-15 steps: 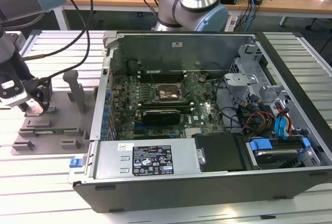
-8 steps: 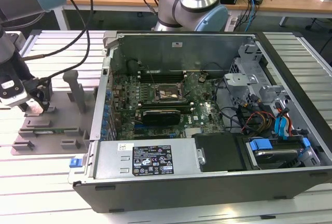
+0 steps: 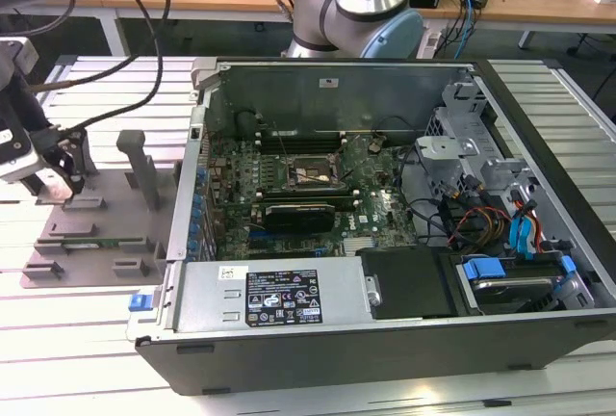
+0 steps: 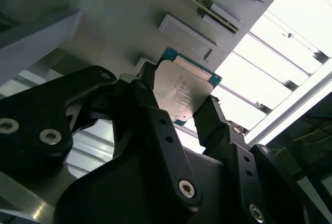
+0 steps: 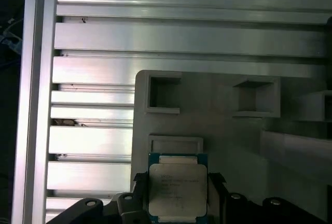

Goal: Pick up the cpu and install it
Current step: 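Pick up the cpu and move it towards the insertion slot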

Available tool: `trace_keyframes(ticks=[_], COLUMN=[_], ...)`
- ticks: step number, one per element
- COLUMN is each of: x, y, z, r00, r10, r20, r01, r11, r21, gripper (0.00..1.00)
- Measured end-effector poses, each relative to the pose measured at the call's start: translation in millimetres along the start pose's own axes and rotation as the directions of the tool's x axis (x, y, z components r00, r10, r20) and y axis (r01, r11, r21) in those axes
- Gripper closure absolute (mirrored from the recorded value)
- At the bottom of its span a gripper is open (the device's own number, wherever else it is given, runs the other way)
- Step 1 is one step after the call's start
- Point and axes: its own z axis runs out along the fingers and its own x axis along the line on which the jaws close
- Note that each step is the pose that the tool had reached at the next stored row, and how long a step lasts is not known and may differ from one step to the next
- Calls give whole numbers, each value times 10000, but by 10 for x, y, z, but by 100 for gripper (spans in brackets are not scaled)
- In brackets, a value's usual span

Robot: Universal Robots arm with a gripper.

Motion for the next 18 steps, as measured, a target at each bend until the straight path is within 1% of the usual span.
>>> trace_keyframes(ticks=[1, 4, 5, 6, 7, 9, 10, 12, 14, 17, 18], x=[0, -2, -2, -3, -3, -3, -4, -5, -5, -6, -7], y=[2, 10, 11, 15, 18, 22, 26, 29, 34, 44, 48], z=[-27, -187, -209, -277, -327, -370, -425, -467, -539, -666, -694], r00=[10000, 10000, 10000, 10000, 10000, 10000, 10000, 10000, 10000, 10000, 10000], r10=[0, 0, 0, 0, -1, 0, 0, 0, 0, 0, 1], r20=[-1, 0, -1, -1, 0, -1, 0, 0, 0, 0, 0], r01=[0, 0, 0, 0, 1, 0, 0, 0, 0, 0, -1], r11=[10000, 10000, 10000, 10000, 10000, 10000, 10000, 10000, 10000, 10000, 10000], r21=[0, 0, 0, 0, 0, 0, 0, 0, 0, 0, 0], gripper=[45, 45, 45, 45, 45, 45, 45, 45, 45, 45, 45])
